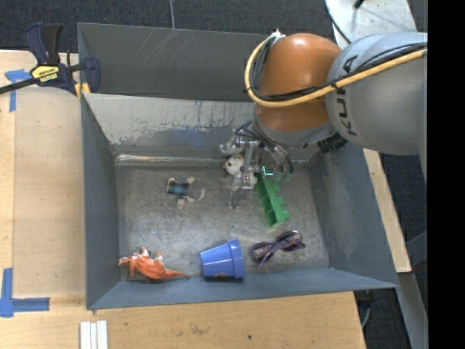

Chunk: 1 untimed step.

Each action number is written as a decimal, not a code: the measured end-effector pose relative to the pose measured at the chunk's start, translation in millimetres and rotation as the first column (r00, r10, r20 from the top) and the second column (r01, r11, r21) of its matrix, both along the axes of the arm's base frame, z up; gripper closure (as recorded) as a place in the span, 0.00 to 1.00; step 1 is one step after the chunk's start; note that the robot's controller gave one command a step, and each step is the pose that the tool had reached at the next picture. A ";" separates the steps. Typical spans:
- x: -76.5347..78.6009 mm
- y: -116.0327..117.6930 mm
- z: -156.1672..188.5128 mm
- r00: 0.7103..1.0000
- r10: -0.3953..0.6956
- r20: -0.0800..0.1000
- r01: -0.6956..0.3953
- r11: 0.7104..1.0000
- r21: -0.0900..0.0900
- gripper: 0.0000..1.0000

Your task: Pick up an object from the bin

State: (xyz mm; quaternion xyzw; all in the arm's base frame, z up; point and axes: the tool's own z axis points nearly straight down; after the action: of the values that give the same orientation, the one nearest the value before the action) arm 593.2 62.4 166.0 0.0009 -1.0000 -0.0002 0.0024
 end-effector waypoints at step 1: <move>1.9 -0.2 4.5 1.000 -0.001 0.008 0.001 1.000 0.000 0.00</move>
Offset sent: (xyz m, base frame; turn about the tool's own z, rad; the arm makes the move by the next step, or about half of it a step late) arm 0.0092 0.0525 -0.0423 -0.2741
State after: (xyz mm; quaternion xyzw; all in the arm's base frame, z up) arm 595.1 62.2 170.6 0.0003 -1.0000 -0.0004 -0.0017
